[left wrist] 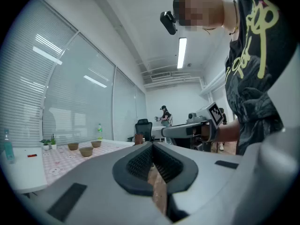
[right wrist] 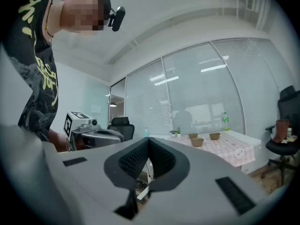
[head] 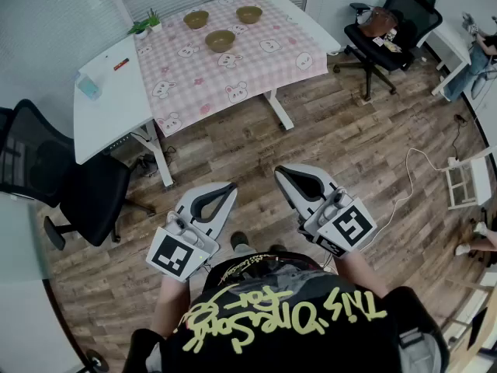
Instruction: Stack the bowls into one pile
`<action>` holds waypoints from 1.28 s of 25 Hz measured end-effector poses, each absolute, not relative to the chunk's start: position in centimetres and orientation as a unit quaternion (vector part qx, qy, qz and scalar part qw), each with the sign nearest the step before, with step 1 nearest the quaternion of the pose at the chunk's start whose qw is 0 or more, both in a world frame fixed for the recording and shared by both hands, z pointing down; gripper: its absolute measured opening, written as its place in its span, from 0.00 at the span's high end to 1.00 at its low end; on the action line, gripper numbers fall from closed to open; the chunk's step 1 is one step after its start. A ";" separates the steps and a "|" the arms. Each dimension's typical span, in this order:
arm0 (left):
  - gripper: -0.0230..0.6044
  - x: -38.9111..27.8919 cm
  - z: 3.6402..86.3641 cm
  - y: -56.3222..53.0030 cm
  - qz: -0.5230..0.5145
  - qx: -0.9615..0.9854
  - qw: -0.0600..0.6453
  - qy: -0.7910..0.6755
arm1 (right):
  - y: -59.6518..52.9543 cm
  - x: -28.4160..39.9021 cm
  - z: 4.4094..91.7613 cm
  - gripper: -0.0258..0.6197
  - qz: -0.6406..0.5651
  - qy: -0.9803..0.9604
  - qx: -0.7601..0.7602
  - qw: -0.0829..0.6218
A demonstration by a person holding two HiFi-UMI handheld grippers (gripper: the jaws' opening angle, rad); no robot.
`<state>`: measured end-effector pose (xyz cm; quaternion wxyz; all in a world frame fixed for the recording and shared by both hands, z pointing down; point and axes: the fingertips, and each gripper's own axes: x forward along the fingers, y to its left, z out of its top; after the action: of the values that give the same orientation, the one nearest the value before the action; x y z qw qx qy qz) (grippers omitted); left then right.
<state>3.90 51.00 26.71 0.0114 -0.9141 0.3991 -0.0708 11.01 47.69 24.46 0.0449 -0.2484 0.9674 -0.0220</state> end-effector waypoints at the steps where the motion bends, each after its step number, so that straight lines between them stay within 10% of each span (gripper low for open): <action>1: 0.97 3.8 26.8 50.8 -0.075 -0.912 0.014 0.402 | 47.5 11.2 24.8 0.96 -0.021 0.967 -0.252 0.037; 23: 0.87 3.0 25.7 48.3 -0.046 -0.897 0.014 0.440 | 45.9 11.7 24.7 0.95 0.009 0.963 -0.267 0.025; 29: 0.55 1.8 25.7 48.1 -0.011 -0.886 -0.014 0.463 | 44.4 13.3 24.6 0.50 -0.007 0.945 -0.323 0.054; 32: 0.39 1.5 25.5 48.0 -0.001 -0.882 -0.014 0.472 | 44.1 13.8 24.3 0.48 -0.002 0.939 -0.337 0.062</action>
<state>1.55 47.99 25.49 -0.0142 -0.8815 0.4720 -0.0006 13.81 44.10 24.26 0.0623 -0.3372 0.9394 -0.0018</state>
